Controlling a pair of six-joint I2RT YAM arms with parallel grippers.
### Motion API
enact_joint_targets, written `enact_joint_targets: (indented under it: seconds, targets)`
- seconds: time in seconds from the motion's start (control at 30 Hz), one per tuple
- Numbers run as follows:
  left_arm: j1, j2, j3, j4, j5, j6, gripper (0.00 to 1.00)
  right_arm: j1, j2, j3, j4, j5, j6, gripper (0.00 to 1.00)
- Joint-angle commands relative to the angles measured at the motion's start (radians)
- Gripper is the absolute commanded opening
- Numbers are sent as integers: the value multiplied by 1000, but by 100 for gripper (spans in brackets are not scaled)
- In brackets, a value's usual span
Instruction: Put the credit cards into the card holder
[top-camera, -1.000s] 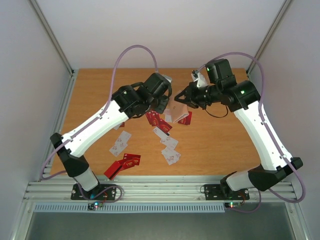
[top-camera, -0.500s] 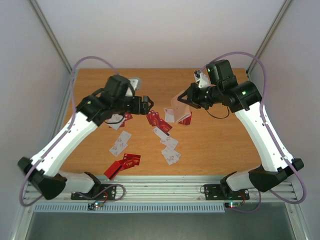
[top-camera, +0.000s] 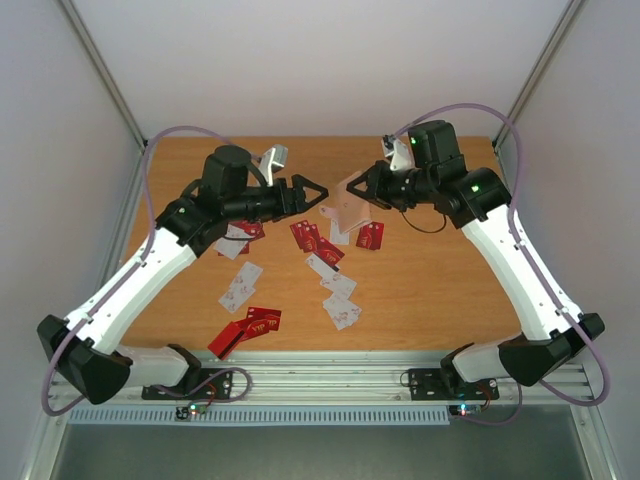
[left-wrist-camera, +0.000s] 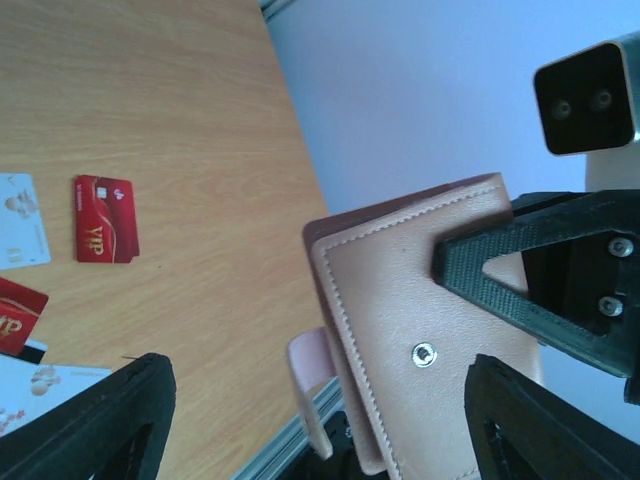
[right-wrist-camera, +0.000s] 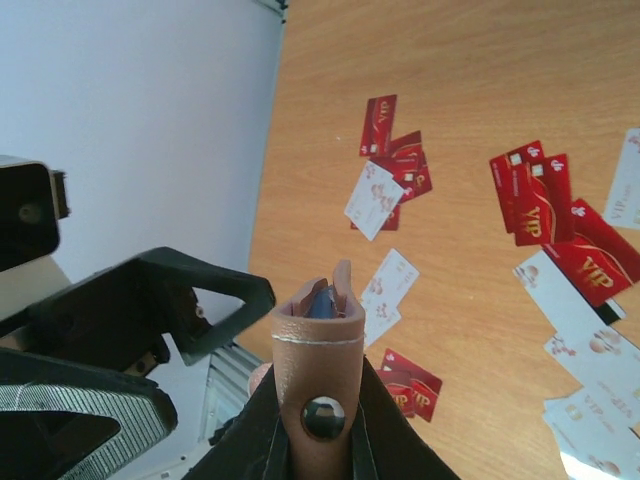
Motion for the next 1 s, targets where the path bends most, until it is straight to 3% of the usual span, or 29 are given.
enact_joint_targets:
  seconds: [0.0,0.53,0.97]
  targets:
    - [5,20,-19,129,82,-86,79,-12,-30,-31,135,-59,52,1]
    - [9,-62,-93,181,39,-106,38,-75,-83,-220,487,-251,290,1]
    - [10,-66,-113,250,54,-156,33,-84,-72,-300,729,-342,441,1]
